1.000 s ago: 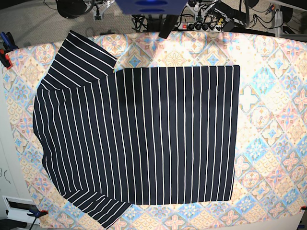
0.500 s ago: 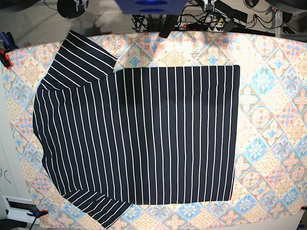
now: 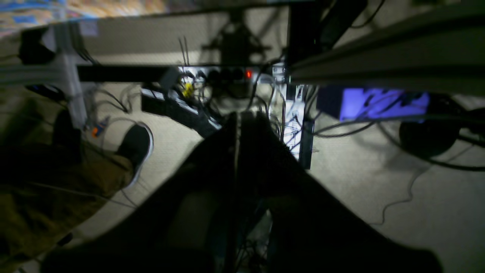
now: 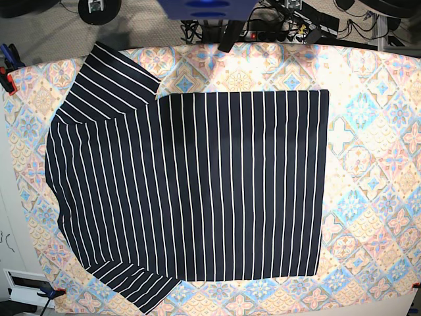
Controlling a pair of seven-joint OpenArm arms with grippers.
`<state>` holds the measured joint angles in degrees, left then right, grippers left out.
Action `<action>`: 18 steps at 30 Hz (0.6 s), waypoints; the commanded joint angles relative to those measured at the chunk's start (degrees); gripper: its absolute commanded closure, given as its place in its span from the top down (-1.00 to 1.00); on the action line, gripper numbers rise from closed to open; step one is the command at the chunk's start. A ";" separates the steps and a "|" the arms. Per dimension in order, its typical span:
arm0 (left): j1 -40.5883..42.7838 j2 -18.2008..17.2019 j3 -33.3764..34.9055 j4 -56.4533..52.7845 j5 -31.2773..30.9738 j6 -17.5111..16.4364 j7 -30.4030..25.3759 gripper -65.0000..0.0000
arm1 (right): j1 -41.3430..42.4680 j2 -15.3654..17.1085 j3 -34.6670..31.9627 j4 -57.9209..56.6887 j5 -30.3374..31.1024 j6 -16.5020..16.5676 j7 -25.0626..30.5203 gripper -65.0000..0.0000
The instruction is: Fold the T-shirt properly
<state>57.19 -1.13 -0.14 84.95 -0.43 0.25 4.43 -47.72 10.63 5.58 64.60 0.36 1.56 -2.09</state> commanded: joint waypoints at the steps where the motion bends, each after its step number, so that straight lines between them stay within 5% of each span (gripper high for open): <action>1: 2.37 -0.06 0.01 2.75 -0.06 0.23 -0.87 -1.00 | -2.08 1.10 1.58 1.64 0.03 -0.55 0.46 -1.00; 11: 7.56 -0.41 0.36 18.92 -9.90 0.23 -0.43 -1.00 | -8.50 1.10 7.56 15.27 0.03 -0.55 0.20 -1.00; 18: 7.03 -2.17 0.01 27.27 -20.63 0.06 5.11 -1.00 | -12.10 1.10 9.32 24.06 0.03 -0.55 -0.07 -1.00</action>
<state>63.46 -3.07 -0.10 111.31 -21.15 0.23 10.48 -58.43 11.27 14.02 88.05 0.34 1.93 -3.01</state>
